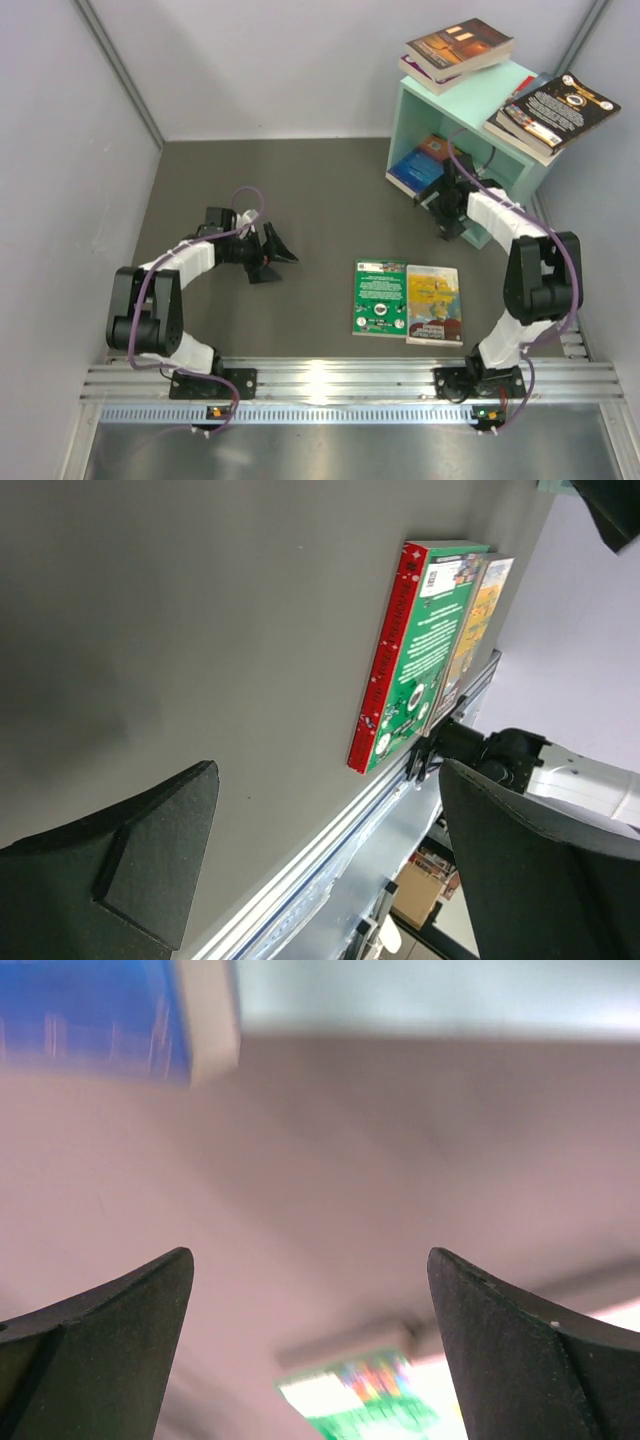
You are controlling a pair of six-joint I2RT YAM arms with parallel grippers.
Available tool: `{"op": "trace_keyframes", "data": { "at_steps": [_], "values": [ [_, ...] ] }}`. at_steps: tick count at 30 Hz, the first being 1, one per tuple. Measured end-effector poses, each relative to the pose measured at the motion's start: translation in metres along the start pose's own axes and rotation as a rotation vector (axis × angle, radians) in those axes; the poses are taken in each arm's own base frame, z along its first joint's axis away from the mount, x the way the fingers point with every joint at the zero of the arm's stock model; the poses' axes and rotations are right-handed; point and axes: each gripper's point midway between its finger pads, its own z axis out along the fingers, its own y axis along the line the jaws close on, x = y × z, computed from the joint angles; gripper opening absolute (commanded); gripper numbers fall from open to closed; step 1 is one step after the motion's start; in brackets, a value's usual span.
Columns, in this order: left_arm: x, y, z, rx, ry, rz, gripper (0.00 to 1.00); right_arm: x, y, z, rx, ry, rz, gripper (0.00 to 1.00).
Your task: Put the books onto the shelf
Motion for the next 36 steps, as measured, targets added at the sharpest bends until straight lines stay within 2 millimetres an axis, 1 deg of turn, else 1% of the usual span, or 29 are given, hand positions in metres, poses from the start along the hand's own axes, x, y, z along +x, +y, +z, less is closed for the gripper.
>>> {"op": "trace_keyframes", "data": {
  "at_steps": [2, 4, 5, 8, 11, 14, 16, 19, 21, 23, 26, 30, 33, 36],
  "values": [
    [0.002, 0.004, 0.003, -0.012, 0.013, -0.003, 0.96, 0.012, -0.002, -0.019, -0.016, 0.01, -0.074, 1.0],
    [0.006, 0.007, 0.007, -0.027, 0.028, -0.001, 0.96, 0.023, -0.013, -0.039, -0.022, 0.021, -0.133, 1.0],
    [0.009, 0.007, 0.01, -0.034, 0.043, 0.005, 0.97, 0.031, -0.024, -0.051, -0.022, 0.031, -0.167, 1.0],
    [0.022, 0.001, 0.025, -0.054, 0.1, 0.046, 0.97, 0.044, -0.061, -0.07, 0.013, 0.053, -0.224, 1.0],
    [0.038, -0.013, 0.047, -0.065, 0.17, 0.113, 0.97, 0.056, -0.102, -0.075, 0.08, 0.089, -0.274, 1.0],
    [0.052, -0.028, 0.067, -0.07, 0.23, 0.158, 0.97, 0.073, -0.136, -0.074, 0.147, 0.16, -0.317, 1.0],
    [0.057, -0.036, 0.078, -0.072, 0.255, 0.171, 0.97, 0.085, -0.15, -0.072, 0.165, 0.216, -0.337, 1.0],
    [0.057, -0.04, 0.09, -0.082, 0.269, 0.179, 0.96, 0.101, -0.167, -0.071, 0.184, 0.288, -0.357, 1.0],
    [0.056, -0.042, 0.096, -0.09, 0.274, 0.186, 0.96, 0.108, -0.181, -0.072, 0.217, 0.313, -0.366, 1.0],
    [0.056, -0.044, 0.1, -0.094, 0.279, 0.19, 0.96, 0.11, -0.194, -0.074, 0.256, 0.312, -0.376, 1.0],
    [0.062, -0.047, 0.103, -0.101, 0.29, 0.199, 0.96, 0.102, -0.206, -0.077, 0.31, 0.275, -0.401, 1.0],
    [0.069, -0.055, 0.107, -0.101, 0.302, 0.224, 0.96, 0.096, -0.214, -0.074, 0.363, 0.255, -0.428, 1.0],
    [0.071, -0.062, 0.107, -0.098, 0.307, 0.236, 0.96, 0.098, -0.212, -0.069, 0.36, 0.277, -0.43, 1.0],
    [0.067, -0.068, 0.106, -0.103, 0.303, 0.241, 0.96, 0.108, -0.206, -0.064, 0.327, 0.33, -0.416, 1.0]
  ]
}}
